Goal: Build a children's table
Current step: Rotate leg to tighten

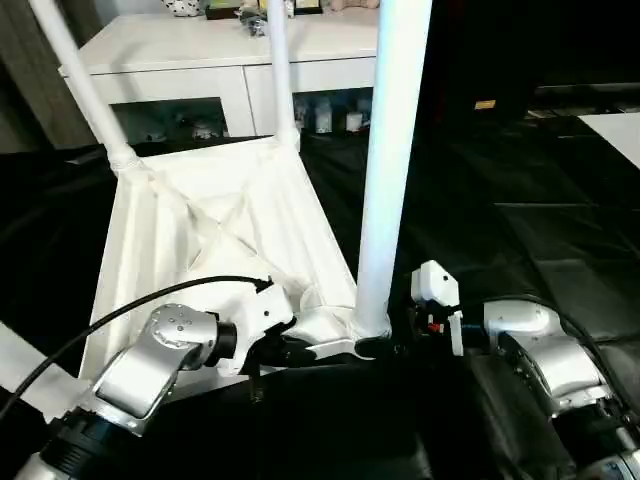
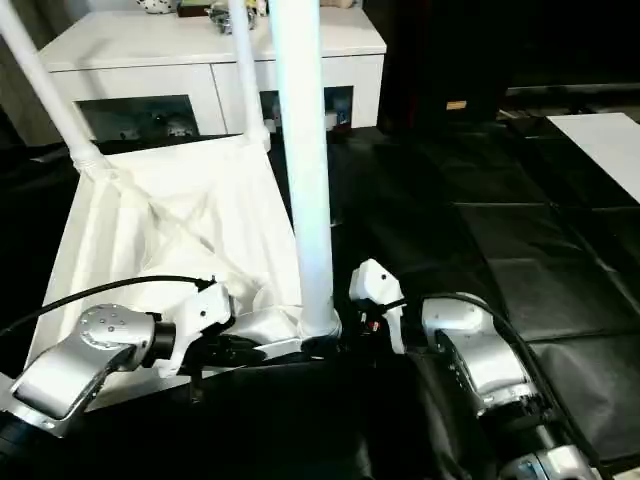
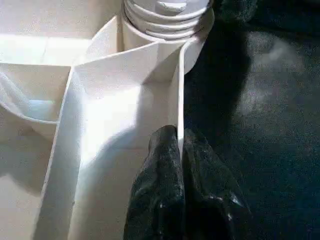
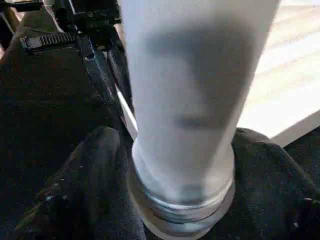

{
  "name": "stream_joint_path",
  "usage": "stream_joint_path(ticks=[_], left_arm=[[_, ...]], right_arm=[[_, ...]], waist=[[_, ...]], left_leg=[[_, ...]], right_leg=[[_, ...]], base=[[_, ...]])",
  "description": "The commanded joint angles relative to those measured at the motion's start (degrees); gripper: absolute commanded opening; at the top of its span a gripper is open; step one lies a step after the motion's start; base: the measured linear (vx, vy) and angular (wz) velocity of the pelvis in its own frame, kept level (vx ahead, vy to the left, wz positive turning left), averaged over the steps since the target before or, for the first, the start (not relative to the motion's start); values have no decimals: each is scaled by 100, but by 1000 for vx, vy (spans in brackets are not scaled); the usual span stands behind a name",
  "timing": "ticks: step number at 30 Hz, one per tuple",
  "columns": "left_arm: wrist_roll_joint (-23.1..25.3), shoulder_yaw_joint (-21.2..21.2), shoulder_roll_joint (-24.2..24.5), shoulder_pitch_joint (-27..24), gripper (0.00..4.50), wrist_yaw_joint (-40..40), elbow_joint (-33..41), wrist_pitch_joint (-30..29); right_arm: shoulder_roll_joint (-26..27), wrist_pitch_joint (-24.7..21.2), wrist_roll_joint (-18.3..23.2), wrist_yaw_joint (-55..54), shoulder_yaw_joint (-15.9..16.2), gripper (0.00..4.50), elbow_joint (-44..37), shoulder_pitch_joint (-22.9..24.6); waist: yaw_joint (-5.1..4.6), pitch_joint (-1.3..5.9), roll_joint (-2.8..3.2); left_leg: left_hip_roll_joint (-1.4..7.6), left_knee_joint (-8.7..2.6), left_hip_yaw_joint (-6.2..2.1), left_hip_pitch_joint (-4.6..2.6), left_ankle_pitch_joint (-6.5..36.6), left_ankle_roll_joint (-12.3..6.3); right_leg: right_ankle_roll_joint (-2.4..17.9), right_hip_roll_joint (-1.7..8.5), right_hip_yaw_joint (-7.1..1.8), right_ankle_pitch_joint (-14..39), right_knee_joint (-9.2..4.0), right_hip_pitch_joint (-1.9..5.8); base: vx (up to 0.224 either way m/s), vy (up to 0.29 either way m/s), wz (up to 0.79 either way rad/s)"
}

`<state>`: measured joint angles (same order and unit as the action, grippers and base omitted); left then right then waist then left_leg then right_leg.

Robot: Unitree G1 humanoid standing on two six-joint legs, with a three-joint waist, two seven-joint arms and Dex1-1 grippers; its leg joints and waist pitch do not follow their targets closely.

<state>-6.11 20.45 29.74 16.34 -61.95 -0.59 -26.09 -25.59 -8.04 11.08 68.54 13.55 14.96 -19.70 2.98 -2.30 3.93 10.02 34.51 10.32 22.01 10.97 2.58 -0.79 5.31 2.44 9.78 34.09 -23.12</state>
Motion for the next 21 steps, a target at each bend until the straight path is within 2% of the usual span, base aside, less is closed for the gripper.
stream_joint_path(ticks=[1, 8, 13, 16, 18, 19, 20, 21], left_arm=[[-159, -17, -15, 62, 0, -128, 261, 94], [-164, 23, -14, 58, 0, -127, 245, 121], [-147, 50, 1, 47, 0, -166, 256, 82], [-56, 81, -42, 53, 0, -42, 195, 43], [76, 126, -151, 104, 0, 165, 76, -3], [268, 167, -397, 208, 0, 564, -142, -95], [406, 136, -681, 330, 0, 1010, -373, -219], [486, 66, -914, 432, 0, 1386, -561, -351]], right_arm=[[2, 23, 0, 150, 96, 326, 19, -50], [3, 7, 104, 177, 53, 268, 96, -57], [67, 47, 6, 37, 43, 261, 226, 8], [296, 40, -202, -687, -71, 260, 561, -63], [472, 7, -316, -1161, -136, 259, 723, -79], [759, -119, -430, -1852, -249, 259, 864, -62], [998, -275, -480, -2367, -339, 259, 889, -27], [1152, -356, -525, -2706, -391, 259, 876, -2]], waist=[[-2, 345, -82], [16, 346, -79], [18, 356, -70], [3, 342, -60], [-49, 308, -76], [-61, 308, -82], [-117, 275, -90], [-137, 270, -75]], left_leg=[[263, -443, -76, -100, 1205, -410], [261, -443, -75, -103, 1246, -376], [258, -433, -77, -100, 1163, -404], [253, -443, -77, -96, 1244, -377], [243, -481, -88, -89, 1560, -210], [242, -487, -96, -96, 1639, -154], [235, -509, -102, -129, 1911, -2], [229, -511, -103, -140, 2027, 58]], right_leg=[[1501, 238, -164, 1075, -334, 237], [1494, 234, -163, 1121, -336, 239], [1522, 232, -158, 994, -320, 242], [1523, 235, -156, 1105, -336, 232], [1401, 234, -154, 1557, -379, 233], [1356, 239, -151, 1685, -382, 233], [1222, 230, -158, 2098, -439, 193], [1174, 227, -161, 2258, -439, 178]], base=[[0, 0, 0], [0, 0, 0], [0, 0, 0], [0, 0, 0], [0, 0, 0], [0, 0, 0], [0, 0, 0], [0, 0, 0]])
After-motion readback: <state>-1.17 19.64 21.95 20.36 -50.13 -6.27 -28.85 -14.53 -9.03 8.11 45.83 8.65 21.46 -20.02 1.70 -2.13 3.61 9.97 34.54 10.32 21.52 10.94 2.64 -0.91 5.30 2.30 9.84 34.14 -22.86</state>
